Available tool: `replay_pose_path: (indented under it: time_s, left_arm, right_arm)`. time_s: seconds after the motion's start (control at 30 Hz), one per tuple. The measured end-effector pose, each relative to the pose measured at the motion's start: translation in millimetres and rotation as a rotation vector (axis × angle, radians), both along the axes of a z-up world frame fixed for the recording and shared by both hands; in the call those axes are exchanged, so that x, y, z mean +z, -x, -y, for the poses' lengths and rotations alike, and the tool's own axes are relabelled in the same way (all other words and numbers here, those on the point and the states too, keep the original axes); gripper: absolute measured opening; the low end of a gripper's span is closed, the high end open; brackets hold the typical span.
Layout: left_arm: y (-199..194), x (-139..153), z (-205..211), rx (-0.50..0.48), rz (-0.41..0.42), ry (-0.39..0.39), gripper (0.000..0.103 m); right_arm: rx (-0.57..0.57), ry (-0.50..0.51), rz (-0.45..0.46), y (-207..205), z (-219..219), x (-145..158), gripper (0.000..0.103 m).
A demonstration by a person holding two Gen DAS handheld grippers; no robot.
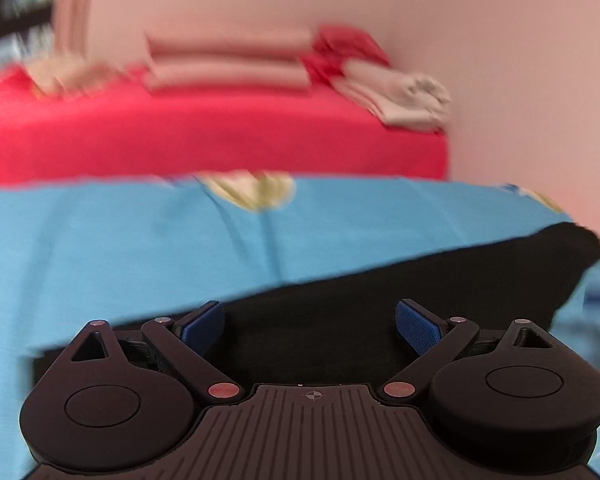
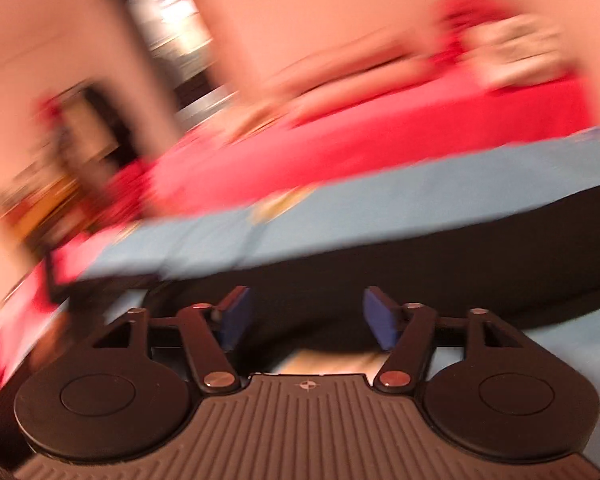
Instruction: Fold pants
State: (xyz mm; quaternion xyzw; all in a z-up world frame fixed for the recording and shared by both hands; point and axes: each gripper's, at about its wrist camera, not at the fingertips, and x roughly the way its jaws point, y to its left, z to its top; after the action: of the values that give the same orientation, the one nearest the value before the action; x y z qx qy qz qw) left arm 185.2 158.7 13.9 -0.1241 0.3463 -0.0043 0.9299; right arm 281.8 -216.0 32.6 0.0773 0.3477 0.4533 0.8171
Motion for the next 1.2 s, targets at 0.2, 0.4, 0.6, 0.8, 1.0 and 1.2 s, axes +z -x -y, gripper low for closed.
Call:
replay_pose_path:
  time_s: [0.2,0.4,0.6,0.8,1.0,1.2]
  left_arm:
    - [-3,-32,10,0.001,0.045,-0.054,0.103]
    - [-3,-33,-2,0.014,0.065,0.008,0.103]
    - [-5,-34,-4,0.018,0.074,0.015,0.103]
    - [-4,-34,-4,0.022,0.074,0.011,0.103]
    - [-3,-34,-4,0.023,0.077,0.015,0.103]
    - [-3,-34,-4,0.023,0.079,0.014,0.103]
  right_arm:
    - [0.259,0.171,0.103,41,-69,-21,0.070]
    - [0.263,0.155,0.026,-2,-112,-43,0.070]
    - [0.539,-0.039,-0.104,17,-93,-47,0.084]
    - [0.334,-0.107,-0.294,-22,-82,-60,0.072]
    - [0.429,0.085,0.043,23,-73,-26,0.078]
    - [-0.020,-0.247,-0.147,-54,-1,-40,0.088]
